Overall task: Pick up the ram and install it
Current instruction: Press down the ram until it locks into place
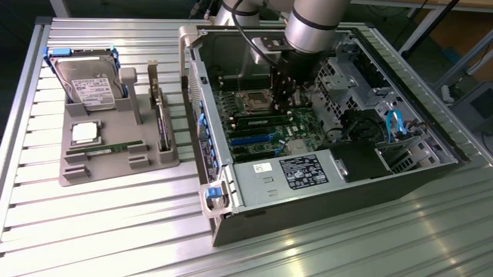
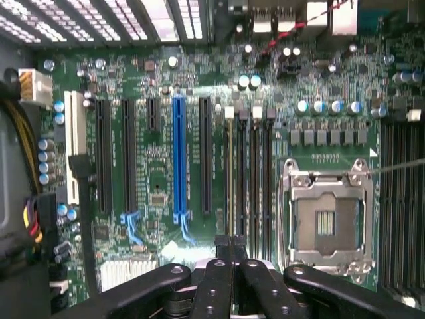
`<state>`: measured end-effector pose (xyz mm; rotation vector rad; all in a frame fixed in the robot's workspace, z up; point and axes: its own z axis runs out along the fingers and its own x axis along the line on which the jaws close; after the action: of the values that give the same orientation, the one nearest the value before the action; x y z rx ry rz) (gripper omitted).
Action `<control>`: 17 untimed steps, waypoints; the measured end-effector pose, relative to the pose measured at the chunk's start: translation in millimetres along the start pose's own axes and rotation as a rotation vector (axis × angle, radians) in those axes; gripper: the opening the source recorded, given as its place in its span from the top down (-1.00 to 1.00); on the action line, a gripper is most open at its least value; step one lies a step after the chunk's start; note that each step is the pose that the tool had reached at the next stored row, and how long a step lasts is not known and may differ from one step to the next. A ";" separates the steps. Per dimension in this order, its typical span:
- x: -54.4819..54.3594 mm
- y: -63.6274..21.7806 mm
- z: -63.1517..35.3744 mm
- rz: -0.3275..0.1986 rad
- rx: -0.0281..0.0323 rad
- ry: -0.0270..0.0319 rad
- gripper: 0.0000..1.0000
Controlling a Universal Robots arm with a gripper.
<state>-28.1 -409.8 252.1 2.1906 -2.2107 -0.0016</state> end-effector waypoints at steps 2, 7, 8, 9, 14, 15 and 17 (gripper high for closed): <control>0.1 5.2 0.1 0.000 0.0007 0.0000 0.80; 0.2 24.5 0.5 0.000 0.0035 0.0000 0.80; 0.2 27.4 0.6 0.000 0.0038 0.0000 0.80; 0.3 30.3 0.7 0.000 0.0042 -0.0001 0.80; 0.4 42.2 0.9 0.000 0.0053 0.0000 0.80; 0.4 44.4 1.0 0.000 0.0056 -0.0001 0.80; 0.4 50.9 1.1 0.000 0.0061 -0.0001 0.80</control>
<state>-79.0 -409.7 252.1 2.1936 -2.2138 0.0050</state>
